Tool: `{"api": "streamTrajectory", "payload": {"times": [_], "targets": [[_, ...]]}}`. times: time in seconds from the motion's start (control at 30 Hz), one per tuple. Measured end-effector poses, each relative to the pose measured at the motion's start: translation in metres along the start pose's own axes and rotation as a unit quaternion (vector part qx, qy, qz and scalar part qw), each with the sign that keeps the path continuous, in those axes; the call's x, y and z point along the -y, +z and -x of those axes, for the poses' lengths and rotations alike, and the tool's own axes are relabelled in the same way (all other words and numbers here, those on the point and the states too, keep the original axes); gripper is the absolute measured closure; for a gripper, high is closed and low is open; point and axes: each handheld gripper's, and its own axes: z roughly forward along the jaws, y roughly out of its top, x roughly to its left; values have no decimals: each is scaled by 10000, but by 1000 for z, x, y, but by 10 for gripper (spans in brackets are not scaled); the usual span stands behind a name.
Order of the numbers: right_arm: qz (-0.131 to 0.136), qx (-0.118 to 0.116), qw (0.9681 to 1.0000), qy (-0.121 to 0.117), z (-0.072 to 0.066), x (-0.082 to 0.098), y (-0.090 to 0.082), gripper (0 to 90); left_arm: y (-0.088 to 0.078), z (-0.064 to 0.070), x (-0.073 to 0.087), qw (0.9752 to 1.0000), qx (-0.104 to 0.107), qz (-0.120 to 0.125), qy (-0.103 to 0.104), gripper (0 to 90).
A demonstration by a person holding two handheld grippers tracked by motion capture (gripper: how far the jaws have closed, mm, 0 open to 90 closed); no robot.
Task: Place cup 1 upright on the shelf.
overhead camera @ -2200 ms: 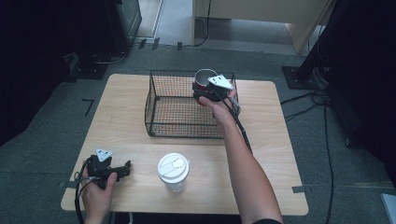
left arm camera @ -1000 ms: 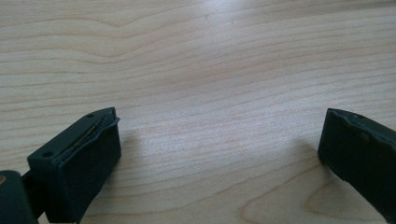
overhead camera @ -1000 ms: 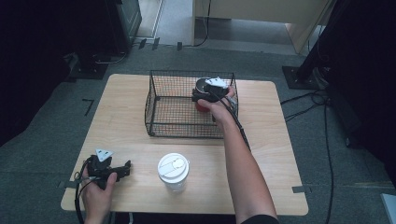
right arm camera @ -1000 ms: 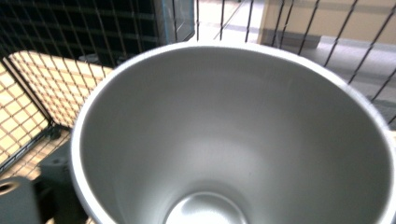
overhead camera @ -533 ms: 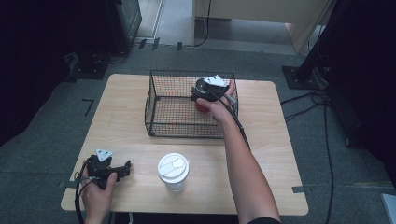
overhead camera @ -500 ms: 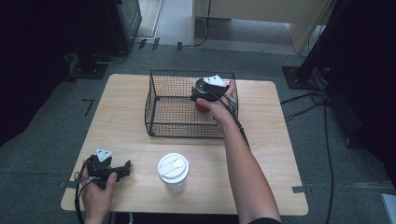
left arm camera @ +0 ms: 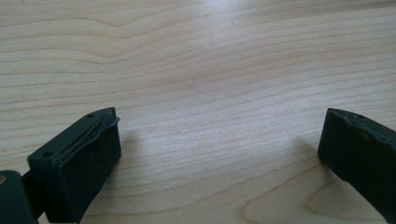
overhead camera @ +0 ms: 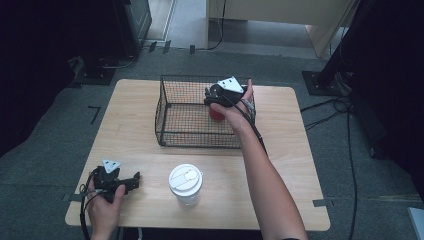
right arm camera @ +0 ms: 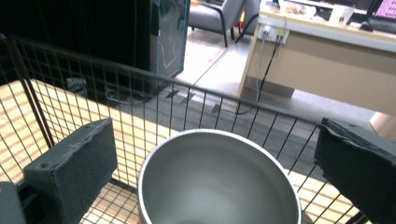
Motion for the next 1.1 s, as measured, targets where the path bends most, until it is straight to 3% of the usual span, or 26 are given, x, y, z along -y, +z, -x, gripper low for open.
{"api": "streamTrajectory", "payload": {"times": [0.47, 0.83, 1.1], "targets": [[659, -226, 9976, 39, -2, -25, -37, 0, 0, 0, 0, 10000, -2, 10, -3, 0], [1066, -387, 9934, 198, 14, -28, -76, 0, 0, 0, 0, 10000, 0, 8, -10, 0], [1318, -604, 9889, 311, 16, -28, -106, 0, 0, 0, 0, 10000, -3, 16, -3, 0]]}}
